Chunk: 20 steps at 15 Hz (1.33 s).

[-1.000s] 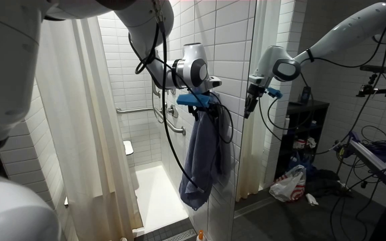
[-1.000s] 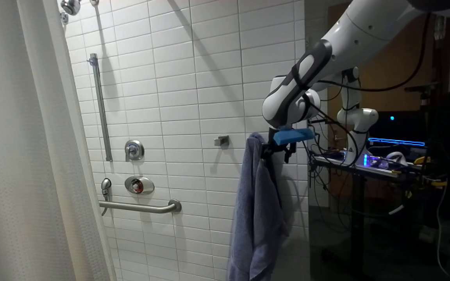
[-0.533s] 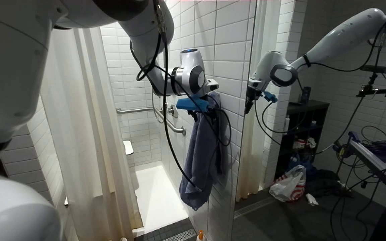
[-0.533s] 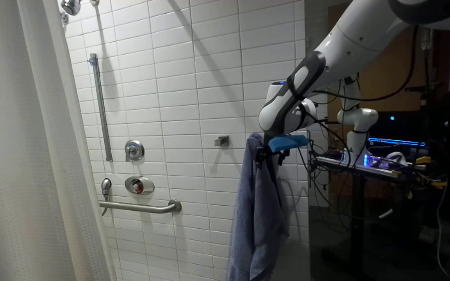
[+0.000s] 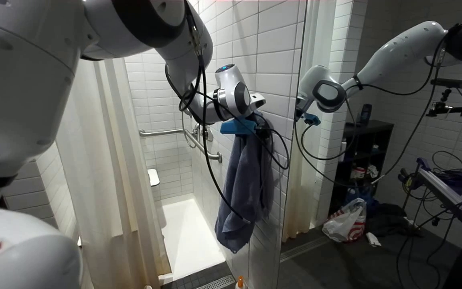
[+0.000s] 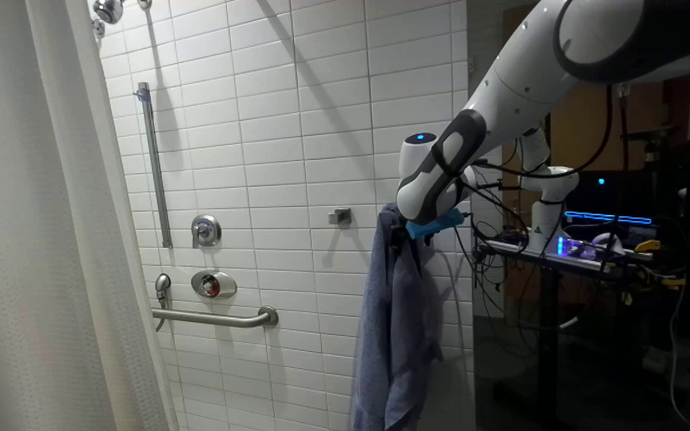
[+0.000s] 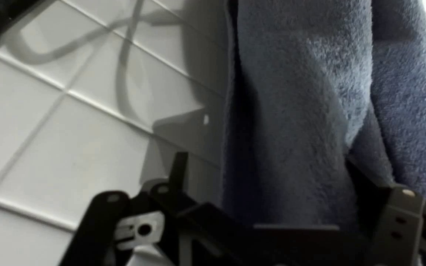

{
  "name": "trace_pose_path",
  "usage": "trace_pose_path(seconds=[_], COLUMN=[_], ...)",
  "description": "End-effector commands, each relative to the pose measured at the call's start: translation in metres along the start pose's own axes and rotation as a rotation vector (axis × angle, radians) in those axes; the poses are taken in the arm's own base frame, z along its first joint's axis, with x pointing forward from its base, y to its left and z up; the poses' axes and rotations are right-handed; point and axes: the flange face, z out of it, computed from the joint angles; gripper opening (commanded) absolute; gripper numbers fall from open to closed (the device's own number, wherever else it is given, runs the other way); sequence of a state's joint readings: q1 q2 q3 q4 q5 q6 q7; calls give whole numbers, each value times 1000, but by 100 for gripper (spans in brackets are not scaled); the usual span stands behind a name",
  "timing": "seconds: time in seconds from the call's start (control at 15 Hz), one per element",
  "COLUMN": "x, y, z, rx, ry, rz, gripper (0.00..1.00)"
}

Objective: Move the towel to the left.

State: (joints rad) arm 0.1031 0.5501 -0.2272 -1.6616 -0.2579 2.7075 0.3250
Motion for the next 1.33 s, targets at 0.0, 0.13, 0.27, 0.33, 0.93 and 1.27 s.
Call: trace_pose_path(seconds=[0.0, 0.13, 0.27, 0.33, 0.93, 1.27], x=[15, 11, 6, 5, 13, 14], y=[-7, -17, -31, -36, -43, -37], z=[11, 12, 10, 9, 9, 8], rx=[-24, 37, 108, 135, 155, 150], ry=[19, -8, -16, -22, -19, -16], rz=[-21, -72, -110, -125, -177, -169], gripper=[100, 100, 100, 100, 74, 37])
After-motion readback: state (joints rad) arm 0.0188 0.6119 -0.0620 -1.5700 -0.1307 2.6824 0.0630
